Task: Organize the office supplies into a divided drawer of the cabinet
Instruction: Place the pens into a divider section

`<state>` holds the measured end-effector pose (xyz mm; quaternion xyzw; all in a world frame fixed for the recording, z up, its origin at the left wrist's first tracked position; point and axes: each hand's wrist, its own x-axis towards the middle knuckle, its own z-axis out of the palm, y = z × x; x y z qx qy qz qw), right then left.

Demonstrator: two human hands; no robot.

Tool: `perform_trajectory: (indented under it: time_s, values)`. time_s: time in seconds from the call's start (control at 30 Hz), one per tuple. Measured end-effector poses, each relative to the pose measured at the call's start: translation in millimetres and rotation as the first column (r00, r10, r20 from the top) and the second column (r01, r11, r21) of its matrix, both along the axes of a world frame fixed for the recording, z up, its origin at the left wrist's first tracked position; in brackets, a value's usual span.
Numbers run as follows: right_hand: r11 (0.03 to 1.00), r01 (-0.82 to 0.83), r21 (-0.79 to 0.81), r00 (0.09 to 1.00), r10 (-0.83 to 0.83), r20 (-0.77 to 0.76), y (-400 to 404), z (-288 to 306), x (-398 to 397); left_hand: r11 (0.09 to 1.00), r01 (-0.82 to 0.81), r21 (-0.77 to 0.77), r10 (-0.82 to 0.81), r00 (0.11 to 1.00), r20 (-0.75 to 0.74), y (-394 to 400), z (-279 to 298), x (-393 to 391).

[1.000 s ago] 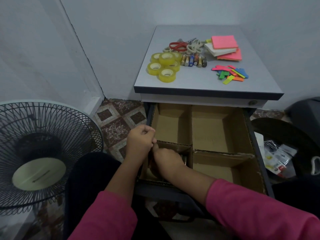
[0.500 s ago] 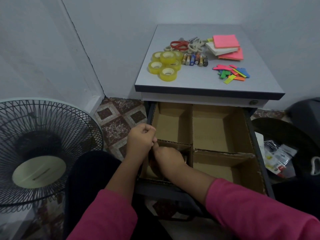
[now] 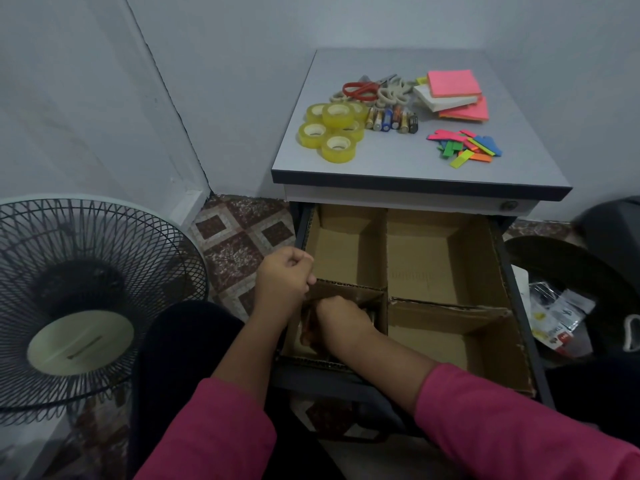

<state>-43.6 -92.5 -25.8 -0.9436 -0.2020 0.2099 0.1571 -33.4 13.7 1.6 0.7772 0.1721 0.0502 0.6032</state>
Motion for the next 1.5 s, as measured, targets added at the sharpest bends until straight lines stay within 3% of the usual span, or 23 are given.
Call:
perform_trajectory:
  time_s: [0.47, 0.7, 1.5]
  values:
    - [1.000, -0.014, -0.014, 0.999, 0.014, 0.035, -1.2, -0.6, 2.2, 1.000, 0.008, -0.019, -0.008, 1.000, 0.008, -0.5, 1.7, -1.6]
    - [0.976, -0.140, -0.167, 0.988, 0.149, 0.041, -11.9, 2.9, -4.8, 1.000, 0.016, -0.013, -0.017, 1.000, -0.005, -0.9, 2.6, -2.1]
    - [0.991, -0.123, -0.044, 0.989, 0.126, 0.076, -9.6, -21.6, 2.1, 1.000, 0.019, 0.018, -0.019, 1.000, -0.001, 0.7, 0.1, -1.9]
